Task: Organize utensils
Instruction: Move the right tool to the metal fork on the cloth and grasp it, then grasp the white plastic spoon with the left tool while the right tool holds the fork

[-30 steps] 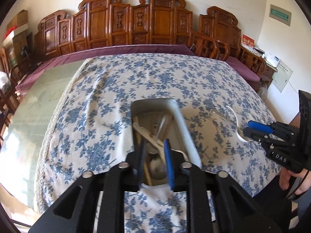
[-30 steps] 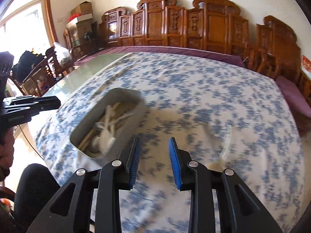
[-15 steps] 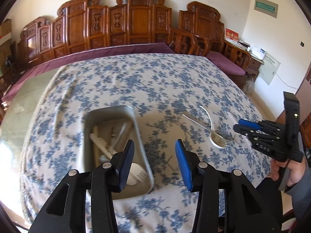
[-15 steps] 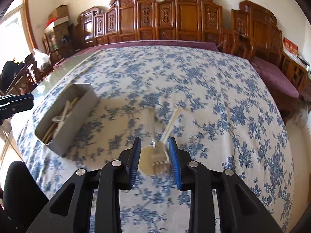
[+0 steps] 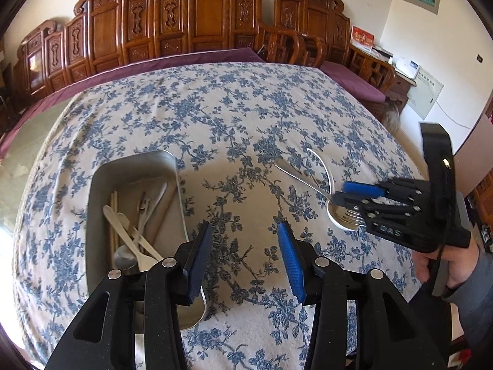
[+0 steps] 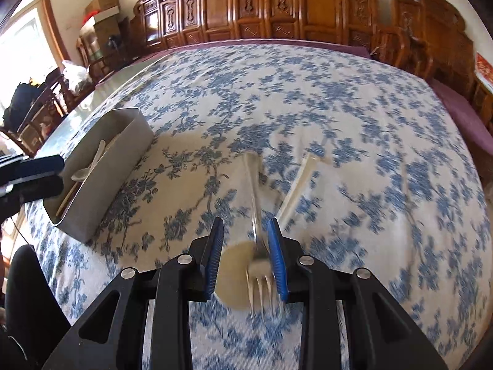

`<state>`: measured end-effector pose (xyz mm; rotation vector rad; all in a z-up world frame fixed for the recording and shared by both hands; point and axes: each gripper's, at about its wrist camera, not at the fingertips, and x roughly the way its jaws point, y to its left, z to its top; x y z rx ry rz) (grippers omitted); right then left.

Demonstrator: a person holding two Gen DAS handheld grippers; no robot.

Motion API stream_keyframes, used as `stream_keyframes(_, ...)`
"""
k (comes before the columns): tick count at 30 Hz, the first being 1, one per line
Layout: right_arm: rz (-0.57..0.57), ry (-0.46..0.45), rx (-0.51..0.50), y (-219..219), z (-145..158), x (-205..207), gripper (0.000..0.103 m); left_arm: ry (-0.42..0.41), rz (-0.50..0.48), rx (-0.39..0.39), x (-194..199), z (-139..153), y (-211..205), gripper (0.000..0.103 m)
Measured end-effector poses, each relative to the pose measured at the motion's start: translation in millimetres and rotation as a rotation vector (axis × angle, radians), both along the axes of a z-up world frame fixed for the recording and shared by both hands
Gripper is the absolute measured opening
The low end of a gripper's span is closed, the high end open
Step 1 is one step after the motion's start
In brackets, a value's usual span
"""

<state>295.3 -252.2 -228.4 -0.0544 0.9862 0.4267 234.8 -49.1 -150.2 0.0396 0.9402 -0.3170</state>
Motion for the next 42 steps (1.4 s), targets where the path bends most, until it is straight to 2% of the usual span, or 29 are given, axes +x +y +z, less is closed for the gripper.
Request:
stream_keyframes(3, 0.021, 0.026, -0.031, 9.0, -7.4, 13.6, 0.028, 0.007, -0.006, 0.000, 3.4, -4.4, -4.0, 0.042)
stream_keyframes(11, 0.057, 0.076, -0.131, 19.3, -20.9, 29.5, 0.025, 0.021, -0.022, -0.006, 7.7, -11.6, -9.7, 0.042)
stream_keyframes(17, 0.055, 0.104, -0.153, 23.0, -28.3, 31.6, 0.022, 0.022, -0.031, -0.012, 8.1, -13.2, -10.9, 0.042)
stream_keyframes(20, 0.054, 0.105, -0.160, 25.9, -28.6, 29.3, 0.009, 0.021, -0.029, -0.015, 6.9, -12.7, -8.1, 0.042)
stream_keyframes(23, 0.054, 0.100, -0.176, 29.4, -28.6, 27.2, 0.008, 0.023, -0.027, -0.016, 5.6, -12.3, -6.1, 0.042)
stream_keyframes(27, 0.051, 0.100, -0.147, 29.2, -25.1, 23.7, 0.008, 0.022, -0.028, -0.014, 2.4, -10.1, -4.4, 0.042)
stream_keyframes(32, 0.022, 0.051, -0.092, 20.4, -2.6, 11.6, 0.008, 0.015, -0.037, -0.016, -0.8, -6.1, -10.1, 0.042)
stream_keyframes(37, -0.026, 0.010, -0.061, -7.0, 17.8, 0.9, 0.008, 0.006, -0.051, -0.018, 0.2, -7.2, -21.2, 0.046)
stream_keyframes(42, -0.063, 0.001, -0.059, -38.9, 20.1, -12.8, 0.008, 0.008, -0.075, -0.021, 6.2, -19.9, -38.5, 0.046)
